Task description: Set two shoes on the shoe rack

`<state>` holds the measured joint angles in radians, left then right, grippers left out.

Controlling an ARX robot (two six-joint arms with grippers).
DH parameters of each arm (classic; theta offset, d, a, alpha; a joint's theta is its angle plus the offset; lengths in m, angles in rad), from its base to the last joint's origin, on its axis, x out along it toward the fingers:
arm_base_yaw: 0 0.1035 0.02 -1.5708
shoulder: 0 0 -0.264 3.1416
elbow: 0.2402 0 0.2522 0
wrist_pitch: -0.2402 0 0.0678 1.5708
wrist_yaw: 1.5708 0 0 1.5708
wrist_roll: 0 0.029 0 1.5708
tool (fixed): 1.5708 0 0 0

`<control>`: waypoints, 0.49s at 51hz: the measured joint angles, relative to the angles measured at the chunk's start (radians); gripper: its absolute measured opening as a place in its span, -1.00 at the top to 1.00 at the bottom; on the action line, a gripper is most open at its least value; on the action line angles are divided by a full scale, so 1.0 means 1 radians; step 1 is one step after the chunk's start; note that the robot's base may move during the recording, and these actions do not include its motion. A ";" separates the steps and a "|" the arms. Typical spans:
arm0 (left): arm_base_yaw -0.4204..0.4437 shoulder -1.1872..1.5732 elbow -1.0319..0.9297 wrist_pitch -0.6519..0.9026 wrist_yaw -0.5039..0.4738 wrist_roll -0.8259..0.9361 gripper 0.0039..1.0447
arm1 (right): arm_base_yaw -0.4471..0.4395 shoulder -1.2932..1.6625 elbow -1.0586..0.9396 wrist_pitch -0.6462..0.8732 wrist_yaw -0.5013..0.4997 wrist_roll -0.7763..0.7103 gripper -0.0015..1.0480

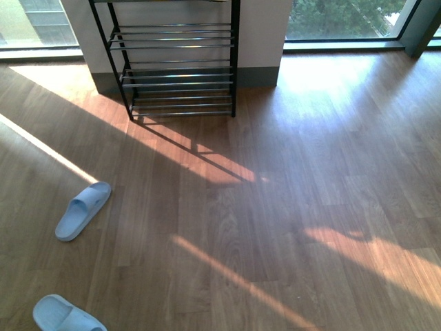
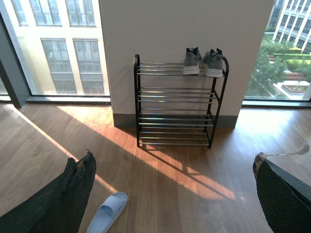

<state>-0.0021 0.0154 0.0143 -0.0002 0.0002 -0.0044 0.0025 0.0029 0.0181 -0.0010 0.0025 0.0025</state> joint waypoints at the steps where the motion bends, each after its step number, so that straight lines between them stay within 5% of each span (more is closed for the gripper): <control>1: 0.000 0.000 0.000 0.000 0.000 0.000 -0.83 | 0.000 0.000 0.000 0.000 0.000 0.000 -0.82; 25: 0.000 0.000 0.000 0.000 0.000 0.000 -0.83 | 0.000 0.000 0.000 0.000 -0.003 0.000 -0.82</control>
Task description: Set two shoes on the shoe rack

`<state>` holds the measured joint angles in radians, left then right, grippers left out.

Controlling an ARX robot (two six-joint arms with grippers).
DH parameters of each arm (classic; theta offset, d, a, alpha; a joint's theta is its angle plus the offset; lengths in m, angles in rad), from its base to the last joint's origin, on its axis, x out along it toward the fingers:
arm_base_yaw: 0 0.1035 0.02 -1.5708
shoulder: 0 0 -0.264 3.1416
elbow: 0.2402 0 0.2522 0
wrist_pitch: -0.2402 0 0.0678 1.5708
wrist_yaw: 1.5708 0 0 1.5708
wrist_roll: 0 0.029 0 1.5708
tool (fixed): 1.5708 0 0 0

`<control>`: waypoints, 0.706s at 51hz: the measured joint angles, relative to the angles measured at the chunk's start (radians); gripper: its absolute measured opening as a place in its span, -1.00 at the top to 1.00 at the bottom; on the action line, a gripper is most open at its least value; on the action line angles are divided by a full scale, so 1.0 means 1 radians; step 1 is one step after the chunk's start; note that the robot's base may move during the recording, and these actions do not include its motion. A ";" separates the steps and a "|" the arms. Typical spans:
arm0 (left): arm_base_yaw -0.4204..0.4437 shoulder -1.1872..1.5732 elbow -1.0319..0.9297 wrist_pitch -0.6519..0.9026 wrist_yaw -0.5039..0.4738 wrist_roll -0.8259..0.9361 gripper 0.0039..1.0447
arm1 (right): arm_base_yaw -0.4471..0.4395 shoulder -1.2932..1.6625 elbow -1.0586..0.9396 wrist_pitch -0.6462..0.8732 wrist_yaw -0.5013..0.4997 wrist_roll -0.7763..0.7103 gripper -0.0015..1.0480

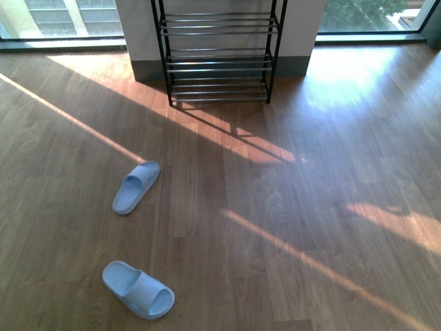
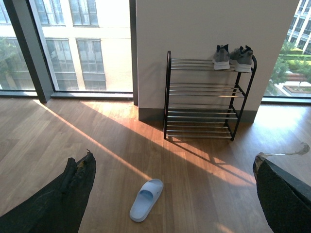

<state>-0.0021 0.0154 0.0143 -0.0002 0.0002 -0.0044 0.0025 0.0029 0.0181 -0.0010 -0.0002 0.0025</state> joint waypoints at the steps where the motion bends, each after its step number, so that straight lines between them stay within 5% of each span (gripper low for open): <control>1: 0.000 0.000 0.000 0.000 0.000 0.000 -0.83 | 0.000 0.000 0.000 0.000 0.000 0.000 -0.82; 36: 0.000 0.000 0.000 0.000 0.001 0.000 -0.83 | -0.001 -0.001 0.000 0.000 0.004 0.000 -0.82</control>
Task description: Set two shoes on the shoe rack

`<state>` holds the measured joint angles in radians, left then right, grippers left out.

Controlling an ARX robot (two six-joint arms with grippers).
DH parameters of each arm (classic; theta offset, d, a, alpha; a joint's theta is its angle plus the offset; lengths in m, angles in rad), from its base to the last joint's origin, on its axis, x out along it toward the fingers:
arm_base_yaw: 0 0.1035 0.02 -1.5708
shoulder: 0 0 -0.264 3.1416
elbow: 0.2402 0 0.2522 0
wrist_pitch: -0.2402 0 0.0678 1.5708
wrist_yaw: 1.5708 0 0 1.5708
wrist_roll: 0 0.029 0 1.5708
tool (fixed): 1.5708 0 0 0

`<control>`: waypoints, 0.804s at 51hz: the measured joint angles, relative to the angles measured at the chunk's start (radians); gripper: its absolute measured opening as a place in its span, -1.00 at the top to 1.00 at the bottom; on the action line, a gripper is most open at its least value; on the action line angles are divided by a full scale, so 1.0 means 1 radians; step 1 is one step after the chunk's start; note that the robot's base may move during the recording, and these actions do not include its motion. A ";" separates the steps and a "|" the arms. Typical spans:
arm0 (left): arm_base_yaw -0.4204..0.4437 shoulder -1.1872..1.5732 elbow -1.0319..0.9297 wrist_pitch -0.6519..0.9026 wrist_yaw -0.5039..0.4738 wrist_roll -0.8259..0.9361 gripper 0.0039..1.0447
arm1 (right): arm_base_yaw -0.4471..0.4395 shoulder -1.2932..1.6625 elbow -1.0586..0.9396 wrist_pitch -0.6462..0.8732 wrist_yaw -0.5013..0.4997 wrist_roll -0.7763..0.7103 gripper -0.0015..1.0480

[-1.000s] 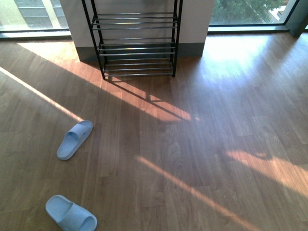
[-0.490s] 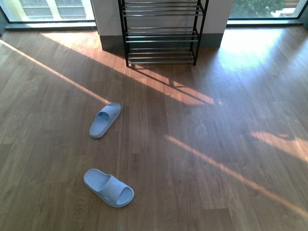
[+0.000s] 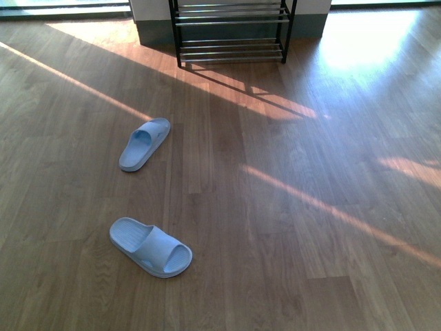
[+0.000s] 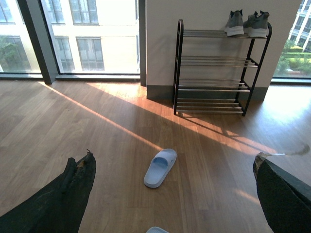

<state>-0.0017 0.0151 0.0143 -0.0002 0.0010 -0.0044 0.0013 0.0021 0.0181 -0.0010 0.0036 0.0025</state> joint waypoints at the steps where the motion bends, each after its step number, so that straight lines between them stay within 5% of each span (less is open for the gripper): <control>1: 0.000 0.000 0.000 0.000 0.000 0.000 -0.83 | 0.000 0.000 0.000 0.000 0.001 0.000 -0.82; 41: 0.000 0.000 0.000 0.000 -0.003 0.000 -0.83 | 0.000 0.000 0.000 0.000 -0.005 0.000 -0.82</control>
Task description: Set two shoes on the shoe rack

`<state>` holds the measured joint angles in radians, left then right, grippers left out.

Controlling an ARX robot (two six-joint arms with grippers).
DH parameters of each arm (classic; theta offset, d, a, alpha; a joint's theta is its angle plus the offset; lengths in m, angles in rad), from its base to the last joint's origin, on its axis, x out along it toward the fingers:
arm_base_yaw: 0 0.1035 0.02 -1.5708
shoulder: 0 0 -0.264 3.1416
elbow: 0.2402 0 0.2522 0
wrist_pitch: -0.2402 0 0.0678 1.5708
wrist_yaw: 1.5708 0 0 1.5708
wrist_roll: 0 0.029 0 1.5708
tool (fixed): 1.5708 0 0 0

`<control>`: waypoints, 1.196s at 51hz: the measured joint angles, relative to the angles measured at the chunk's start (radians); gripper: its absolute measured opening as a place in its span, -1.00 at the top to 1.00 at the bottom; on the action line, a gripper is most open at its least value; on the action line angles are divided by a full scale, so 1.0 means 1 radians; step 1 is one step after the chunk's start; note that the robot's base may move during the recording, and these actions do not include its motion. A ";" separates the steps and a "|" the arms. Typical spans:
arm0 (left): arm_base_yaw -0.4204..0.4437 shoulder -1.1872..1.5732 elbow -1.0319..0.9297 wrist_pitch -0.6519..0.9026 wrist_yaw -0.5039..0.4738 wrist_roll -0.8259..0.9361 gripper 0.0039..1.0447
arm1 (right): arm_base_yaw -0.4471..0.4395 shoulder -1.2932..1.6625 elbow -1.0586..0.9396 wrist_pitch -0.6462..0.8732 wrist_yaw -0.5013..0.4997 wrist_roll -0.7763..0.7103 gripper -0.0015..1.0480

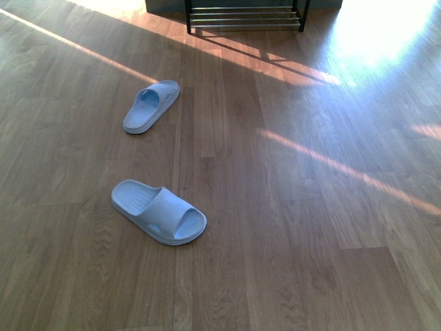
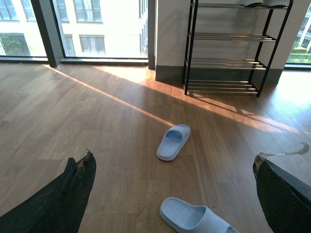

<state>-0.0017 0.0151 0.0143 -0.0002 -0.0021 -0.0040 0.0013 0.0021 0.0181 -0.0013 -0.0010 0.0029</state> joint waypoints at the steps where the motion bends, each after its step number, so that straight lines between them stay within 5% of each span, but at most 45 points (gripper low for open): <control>1: 0.000 0.000 0.000 0.000 0.000 0.000 -0.83 | 0.000 0.000 0.000 0.000 0.000 0.000 -0.82; 61: 0.000 0.000 0.000 0.000 0.000 0.000 -0.83 | 0.000 0.000 0.000 0.000 0.000 0.000 -0.82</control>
<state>-0.0017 0.0151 0.0143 -0.0002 -0.0017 -0.0040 0.0010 0.0021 0.0181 -0.0013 -0.0006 0.0025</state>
